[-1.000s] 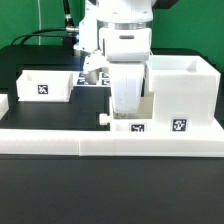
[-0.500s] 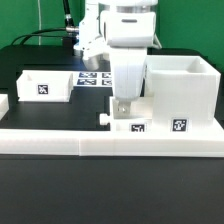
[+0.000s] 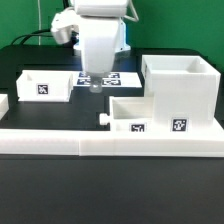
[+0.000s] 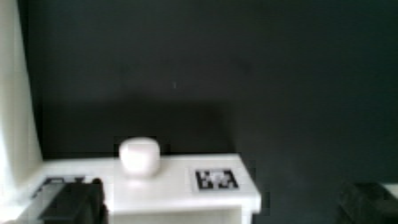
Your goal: Assemble drawer
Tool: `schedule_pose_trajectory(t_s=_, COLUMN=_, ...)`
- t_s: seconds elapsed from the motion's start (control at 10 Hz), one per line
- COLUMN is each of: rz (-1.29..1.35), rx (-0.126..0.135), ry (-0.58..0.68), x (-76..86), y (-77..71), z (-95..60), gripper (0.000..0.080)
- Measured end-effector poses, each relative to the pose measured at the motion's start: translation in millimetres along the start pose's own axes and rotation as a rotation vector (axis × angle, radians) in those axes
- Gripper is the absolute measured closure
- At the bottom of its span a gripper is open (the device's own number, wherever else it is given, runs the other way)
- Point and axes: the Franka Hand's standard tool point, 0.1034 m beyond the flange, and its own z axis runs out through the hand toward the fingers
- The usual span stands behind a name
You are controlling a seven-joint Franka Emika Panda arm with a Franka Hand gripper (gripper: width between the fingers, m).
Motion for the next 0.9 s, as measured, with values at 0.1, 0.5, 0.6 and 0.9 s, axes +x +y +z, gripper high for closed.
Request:
schedule_pose_trajectory(t_s=0.1, rz=0.005, rx=0.003, ry=0.002, x=-3.2, y=-1.0, z=1.8, gripper=0.015)
schedule_pose_trajectory(t_s=0.5, rz=-0.025, rx=0.019, ry=0.137, x=-20.5, y=7.3, z=20.9, gripper=0.015)
schedule_pose_trajectory(t_s=0.6, rz=-0.03, rx=0.021, ry=0.16, x=-21.5, y=11.2, z=23.8, gripper=0.015)
schedule_pose_trajectory(t_s=0.9, rz=0.023, rx=0.04, ry=0.278, x=-20.0, y=8.2, z=35.4, gripper=0.015)
